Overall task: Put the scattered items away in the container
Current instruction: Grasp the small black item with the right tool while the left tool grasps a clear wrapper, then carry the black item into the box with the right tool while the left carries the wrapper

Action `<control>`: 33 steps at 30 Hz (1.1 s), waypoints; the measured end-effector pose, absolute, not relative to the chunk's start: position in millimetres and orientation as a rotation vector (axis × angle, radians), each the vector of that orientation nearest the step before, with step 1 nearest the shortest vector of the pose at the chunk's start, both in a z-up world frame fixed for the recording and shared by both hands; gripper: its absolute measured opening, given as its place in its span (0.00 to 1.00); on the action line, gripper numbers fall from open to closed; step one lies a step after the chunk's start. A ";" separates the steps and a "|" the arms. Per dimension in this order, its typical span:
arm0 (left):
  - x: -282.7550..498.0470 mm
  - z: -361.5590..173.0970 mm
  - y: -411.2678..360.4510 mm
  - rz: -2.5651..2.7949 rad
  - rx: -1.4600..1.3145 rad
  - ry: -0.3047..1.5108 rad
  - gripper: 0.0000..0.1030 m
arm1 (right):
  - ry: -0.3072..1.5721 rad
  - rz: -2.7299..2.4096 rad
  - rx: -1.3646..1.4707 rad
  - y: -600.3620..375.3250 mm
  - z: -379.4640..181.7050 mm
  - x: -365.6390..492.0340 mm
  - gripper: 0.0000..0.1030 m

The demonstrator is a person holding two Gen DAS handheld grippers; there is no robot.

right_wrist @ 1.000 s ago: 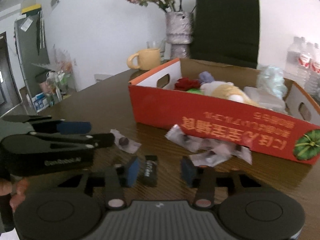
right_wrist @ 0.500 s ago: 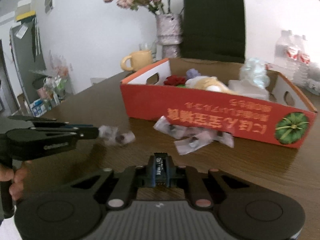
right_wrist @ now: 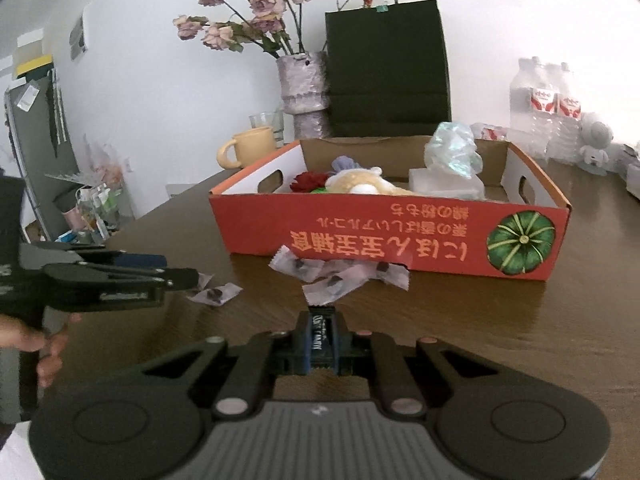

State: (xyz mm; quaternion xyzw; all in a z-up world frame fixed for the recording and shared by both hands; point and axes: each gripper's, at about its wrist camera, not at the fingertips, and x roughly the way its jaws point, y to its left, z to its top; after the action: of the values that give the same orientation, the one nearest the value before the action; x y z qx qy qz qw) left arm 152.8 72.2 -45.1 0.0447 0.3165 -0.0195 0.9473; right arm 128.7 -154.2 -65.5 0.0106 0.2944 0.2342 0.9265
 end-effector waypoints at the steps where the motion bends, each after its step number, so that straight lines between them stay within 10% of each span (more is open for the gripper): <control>1: 156.2 -48.0 72.8 -0.042 0.086 0.658 0.51 | 0.606 0.477 0.027 -155.8 -66.4 129.3 0.08; 6: 159.4 -52.7 75.8 -0.064 0.053 0.662 0.17 | 0.613 0.468 0.046 -159.4 -70.0 133.6 0.08; 33: 201.4 46.0 34.2 -0.177 -0.010 0.417 0.16 | 0.399 0.334 0.062 -195.5 3.9 219.4 0.08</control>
State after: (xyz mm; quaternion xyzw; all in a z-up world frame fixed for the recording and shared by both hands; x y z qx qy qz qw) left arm 201.4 34.2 46.0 -0.0048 0.2066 -0.0879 0.9745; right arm 219.4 -195.5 3.9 0.0309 0.1972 0.1650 0.9659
